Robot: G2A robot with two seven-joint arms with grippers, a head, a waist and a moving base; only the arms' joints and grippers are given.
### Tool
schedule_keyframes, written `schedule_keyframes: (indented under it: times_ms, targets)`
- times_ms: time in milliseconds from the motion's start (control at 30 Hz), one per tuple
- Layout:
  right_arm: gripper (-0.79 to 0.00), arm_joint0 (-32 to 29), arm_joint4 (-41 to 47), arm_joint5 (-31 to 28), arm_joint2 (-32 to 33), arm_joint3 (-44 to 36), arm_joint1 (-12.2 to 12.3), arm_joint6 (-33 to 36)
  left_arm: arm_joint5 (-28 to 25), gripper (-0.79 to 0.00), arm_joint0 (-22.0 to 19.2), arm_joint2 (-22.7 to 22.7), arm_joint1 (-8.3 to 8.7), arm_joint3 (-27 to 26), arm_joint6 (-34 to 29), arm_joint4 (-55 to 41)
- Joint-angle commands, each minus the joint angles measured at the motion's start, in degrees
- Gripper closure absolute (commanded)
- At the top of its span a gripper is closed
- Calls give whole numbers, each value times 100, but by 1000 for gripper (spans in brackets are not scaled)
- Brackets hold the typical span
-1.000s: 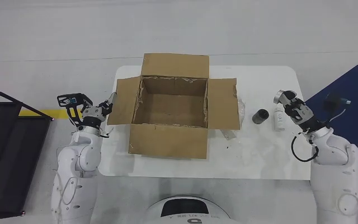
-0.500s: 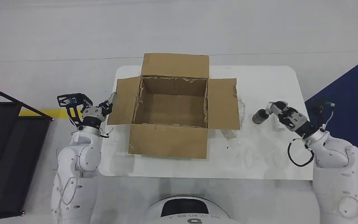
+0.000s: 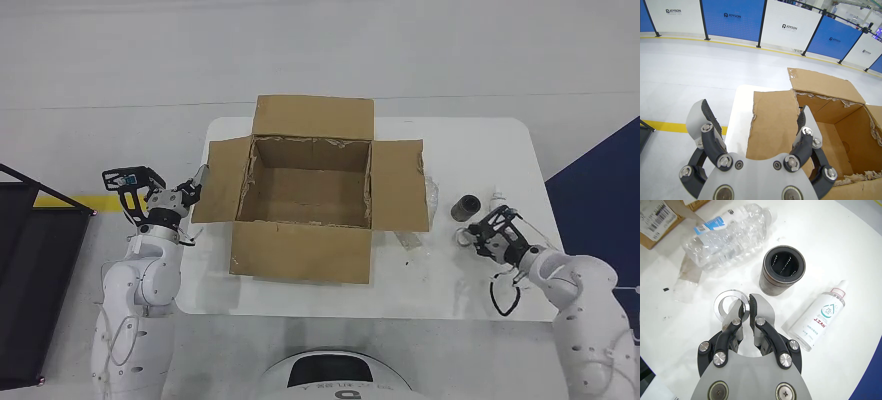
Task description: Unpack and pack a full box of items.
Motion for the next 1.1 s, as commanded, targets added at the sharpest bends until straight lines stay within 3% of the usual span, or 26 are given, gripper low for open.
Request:
schedule_keyframes:
  times_ms: [0,100,233,433,500,800,833,867,1067]
  targets:
    - [0,-32,-221,284,-36,-24,2,-24,0,-785,0,0,0,0,0,0]
    - [0,-91,-436,491,-130,-60,7,-42,0,-785,0,0,0,0,0,0]
    - [-129,-181,-529,573,-134,-139,26,-28,0,-785,0,0,0,0,0,0]
    - [-163,-355,-474,663,-128,-342,40,-94,0,-785,0,0,0,0,0,0]
    - [-228,-451,-322,668,-54,-423,45,-286,0,-785,0,0,0,0,0,0]
    - [-329,-1162,883,38,606,-897,60,-1889,0,-785,0,0,0,0,0,0]
    - [-443,-1228,1041,-122,660,-936,62,-2054,0,-785,0,0,0,0,0,0]
    - [-770,-1270,1119,-224,694,-944,65,-2123,0,-785,0,0,0,0,0,0]
    - [-770,-1270,1119,-224,694,-944,65,-2123,0,-785,0,0,0,0,0,0]
